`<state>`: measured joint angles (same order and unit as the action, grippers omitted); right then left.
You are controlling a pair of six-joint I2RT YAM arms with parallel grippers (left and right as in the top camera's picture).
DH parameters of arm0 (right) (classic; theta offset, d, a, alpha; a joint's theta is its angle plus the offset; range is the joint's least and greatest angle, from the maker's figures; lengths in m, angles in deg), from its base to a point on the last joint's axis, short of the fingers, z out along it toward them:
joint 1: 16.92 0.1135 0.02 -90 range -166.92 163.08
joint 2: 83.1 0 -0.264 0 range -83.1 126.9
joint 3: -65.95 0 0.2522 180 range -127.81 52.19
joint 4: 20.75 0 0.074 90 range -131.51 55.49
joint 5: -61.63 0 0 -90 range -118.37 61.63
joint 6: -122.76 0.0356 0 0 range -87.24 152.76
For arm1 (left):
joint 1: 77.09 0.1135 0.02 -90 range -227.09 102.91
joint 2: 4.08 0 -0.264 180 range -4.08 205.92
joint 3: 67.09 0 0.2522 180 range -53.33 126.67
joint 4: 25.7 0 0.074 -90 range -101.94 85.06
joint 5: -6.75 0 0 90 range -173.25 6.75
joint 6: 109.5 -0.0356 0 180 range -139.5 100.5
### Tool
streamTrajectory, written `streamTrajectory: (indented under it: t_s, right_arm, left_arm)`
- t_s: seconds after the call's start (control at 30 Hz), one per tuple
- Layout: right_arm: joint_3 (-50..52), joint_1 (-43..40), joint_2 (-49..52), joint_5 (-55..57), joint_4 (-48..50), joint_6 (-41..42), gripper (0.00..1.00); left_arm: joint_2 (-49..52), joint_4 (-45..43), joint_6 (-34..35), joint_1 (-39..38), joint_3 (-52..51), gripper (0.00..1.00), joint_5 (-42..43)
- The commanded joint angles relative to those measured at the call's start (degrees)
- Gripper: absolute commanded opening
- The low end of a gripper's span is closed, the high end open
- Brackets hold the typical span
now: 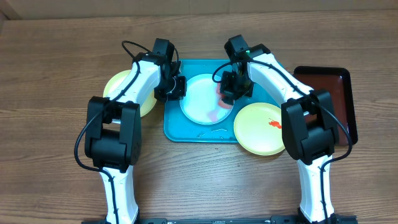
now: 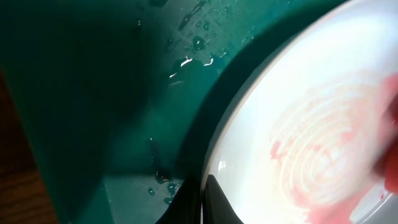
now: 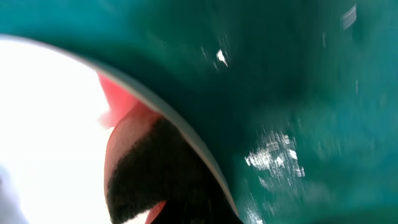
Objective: Clean dirty plates on tray and stack at the side
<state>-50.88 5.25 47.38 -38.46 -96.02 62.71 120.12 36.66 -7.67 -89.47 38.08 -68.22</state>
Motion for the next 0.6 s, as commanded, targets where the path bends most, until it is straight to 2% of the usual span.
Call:
streamTrajectory:
  t_s: [0.0, 0.1, 0.3, 0.57]
  right_arm:
    - [0.2, 0.9, 0.5, -2.8, -2.9, -0.6, 0.04]
    - [0.2, 2.8, 0.5, -10.9, -3.7, -3.3, 0.04]
    - [0.2, 7.5, 0.5, -19.9, -2.2, -6.2, 0.04]
    - [-0.6, 6.7, 0.1, -22.6, -1.9, -6.6, 0.04]
  left_arm:
    - [1.2, -0.5, 0.2, -0.1, -0.5, 0.04, -0.6]
    - [1.2, -1.1, 0.2, -0.1, -0.5, 0.04, -0.6]
    - [1.1, -2.6, 0.6, -0.1, -0.4, 0.04, 0.0]
    - [0.3, -2.2, 0.6, -0.1, 0.4, 0.04, 0.0]
